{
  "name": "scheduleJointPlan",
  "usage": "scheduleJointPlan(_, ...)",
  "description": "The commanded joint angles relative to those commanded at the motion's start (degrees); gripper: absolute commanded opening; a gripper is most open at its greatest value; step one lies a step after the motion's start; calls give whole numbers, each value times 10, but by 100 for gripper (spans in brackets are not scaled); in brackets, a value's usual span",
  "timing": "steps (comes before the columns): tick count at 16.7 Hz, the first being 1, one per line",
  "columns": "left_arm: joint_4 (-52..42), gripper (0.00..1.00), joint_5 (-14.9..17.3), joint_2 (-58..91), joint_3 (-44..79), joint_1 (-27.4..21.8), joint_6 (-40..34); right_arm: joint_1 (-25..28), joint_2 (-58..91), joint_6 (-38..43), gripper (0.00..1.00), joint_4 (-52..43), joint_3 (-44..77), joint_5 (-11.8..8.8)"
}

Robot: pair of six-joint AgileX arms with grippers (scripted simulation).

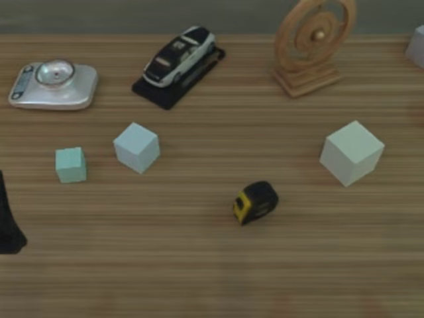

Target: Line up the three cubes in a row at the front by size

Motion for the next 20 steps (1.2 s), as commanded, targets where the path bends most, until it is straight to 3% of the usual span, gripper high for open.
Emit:
scheduleJointPlan(4, -9, 100, -1, 18, 17, 0, -3, 0, 0, 0, 100, 0, 0, 0)
scheduleJointPlan(8, -67, 100, -2, 126, 117, -5, -19, 0, 0, 0, 100, 0, 0, 0)
scheduleJointPlan(20, -441, 100, 3, 831, 640, -41, -99, 0, 0, 0, 100, 0, 0, 0)
